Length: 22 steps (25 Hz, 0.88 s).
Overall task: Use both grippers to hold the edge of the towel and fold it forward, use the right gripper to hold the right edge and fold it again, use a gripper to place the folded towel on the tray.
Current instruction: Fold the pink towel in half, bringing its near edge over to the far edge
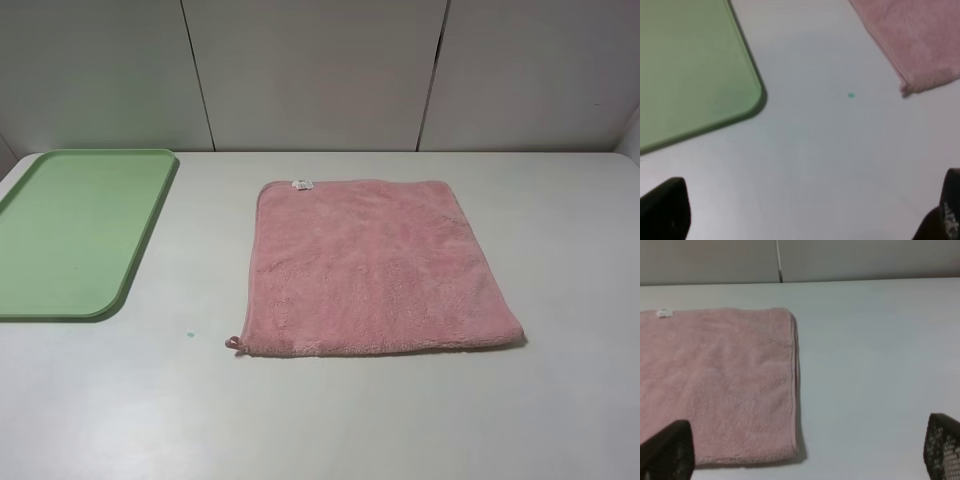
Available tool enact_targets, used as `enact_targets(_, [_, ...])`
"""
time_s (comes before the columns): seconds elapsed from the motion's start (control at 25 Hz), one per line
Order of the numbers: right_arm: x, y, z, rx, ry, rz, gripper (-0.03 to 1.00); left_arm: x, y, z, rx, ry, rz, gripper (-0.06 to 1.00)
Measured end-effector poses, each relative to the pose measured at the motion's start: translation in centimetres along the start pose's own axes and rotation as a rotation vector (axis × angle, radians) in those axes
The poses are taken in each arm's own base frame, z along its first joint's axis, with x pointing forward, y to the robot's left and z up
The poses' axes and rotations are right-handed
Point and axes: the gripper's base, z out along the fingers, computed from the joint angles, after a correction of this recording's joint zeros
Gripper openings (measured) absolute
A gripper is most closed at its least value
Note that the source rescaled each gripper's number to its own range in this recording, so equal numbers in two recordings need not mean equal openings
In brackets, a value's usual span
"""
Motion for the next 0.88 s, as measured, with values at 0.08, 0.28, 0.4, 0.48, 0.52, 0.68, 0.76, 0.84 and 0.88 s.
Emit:
enact_targets(0.08, [-0.9,0.0,0.1,-0.002,0.021,0.002,1.00,-0.8,0.1,0.4,0.003,0.046,0.012,1.00])
enact_targets(0.28, [-3.9,0.0,0.6,-0.004,0.072,-0.003,1.00,-2.8,0.2,1.3,0.011,0.122,0.043,1.00])
enact_targets(0.4, [-5.6,-0.1,1.4,-0.006,0.115,-0.027,1.00,-4.1,0.3,1.5,0.016,0.154,0.076,1.00])
enact_targets(0.48, [-6.6,-0.1,1.9,-0.011,0.141,-0.056,1.00,-4.9,0.3,1.7,0.021,0.172,0.110,1.00])
enact_targets(0.52, [-7.0,-0.1,2.3,-0.016,0.154,-0.071,1.00,-5.3,0.4,1.8,0.023,0.178,0.125,1.00])
enact_targets(0.68, [-8.5,0.1,3.9,-0.057,0.199,-0.136,1.00,-6.6,0.4,2.1,0.038,0.201,0.140,1.00])
enact_targets(0.76, [-8.9,0.3,4.8,-0.091,0.227,-0.177,1.00,-7.1,0.4,2.5,0.043,0.222,0.143,1.00])
enact_targets(0.84, [-9.2,0.6,6.0,-0.125,0.248,-0.227,1.00,-7.6,0.4,2.8,0.047,0.239,0.143,1.00])
enact_targets(0.88, [-9.2,0.8,6.4,-0.146,0.257,-0.260,1.00,-7.9,0.4,3.0,0.048,0.250,0.146,1.00])
